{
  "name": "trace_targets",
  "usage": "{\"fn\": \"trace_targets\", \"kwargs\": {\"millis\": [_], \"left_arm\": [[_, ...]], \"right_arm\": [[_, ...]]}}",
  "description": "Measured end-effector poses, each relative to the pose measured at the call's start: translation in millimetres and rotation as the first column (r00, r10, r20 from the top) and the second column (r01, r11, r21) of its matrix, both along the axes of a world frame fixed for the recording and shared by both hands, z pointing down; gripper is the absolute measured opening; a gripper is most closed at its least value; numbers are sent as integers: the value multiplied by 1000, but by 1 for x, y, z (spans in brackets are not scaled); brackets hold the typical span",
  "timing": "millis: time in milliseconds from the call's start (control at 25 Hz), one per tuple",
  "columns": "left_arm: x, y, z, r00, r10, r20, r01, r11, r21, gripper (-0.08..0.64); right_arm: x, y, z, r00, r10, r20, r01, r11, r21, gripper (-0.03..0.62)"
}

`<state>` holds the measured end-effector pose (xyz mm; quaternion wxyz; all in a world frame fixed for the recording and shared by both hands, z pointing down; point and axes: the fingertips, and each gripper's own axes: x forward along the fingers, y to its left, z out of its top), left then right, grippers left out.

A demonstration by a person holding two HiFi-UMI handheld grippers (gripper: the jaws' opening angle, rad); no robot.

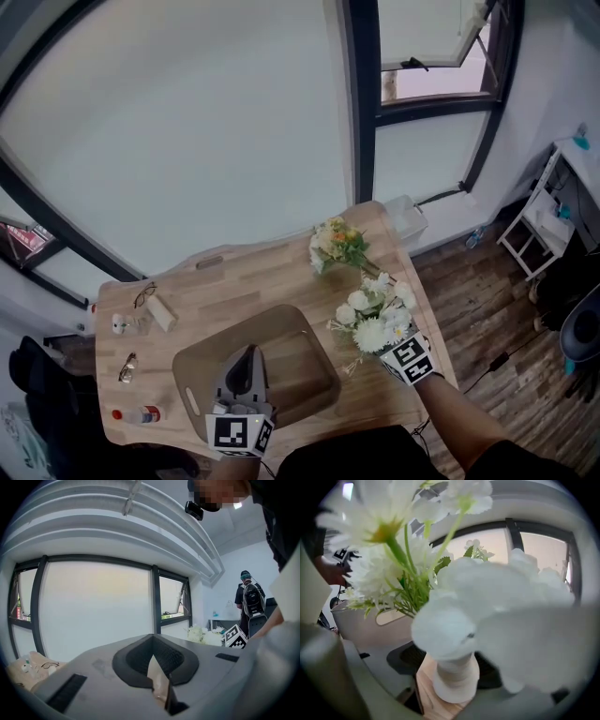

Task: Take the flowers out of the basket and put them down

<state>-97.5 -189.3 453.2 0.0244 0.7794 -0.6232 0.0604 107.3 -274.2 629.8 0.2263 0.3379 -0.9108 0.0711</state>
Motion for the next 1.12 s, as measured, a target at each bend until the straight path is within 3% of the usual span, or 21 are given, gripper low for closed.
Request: {"fn": "trace_targets", "kwargs": {"millis": [600,1120], "left_arm": [[-11,35,-21,1000,4,17,-4,1000,12,2],[-2,41,-19,999,14,-35,-13,999,29,2]], "right_arm": [[25,13,13,994,99,-47,-102,993,-61,354],[58,53,-28,979,204,7,-204,979,-6,353]]}}
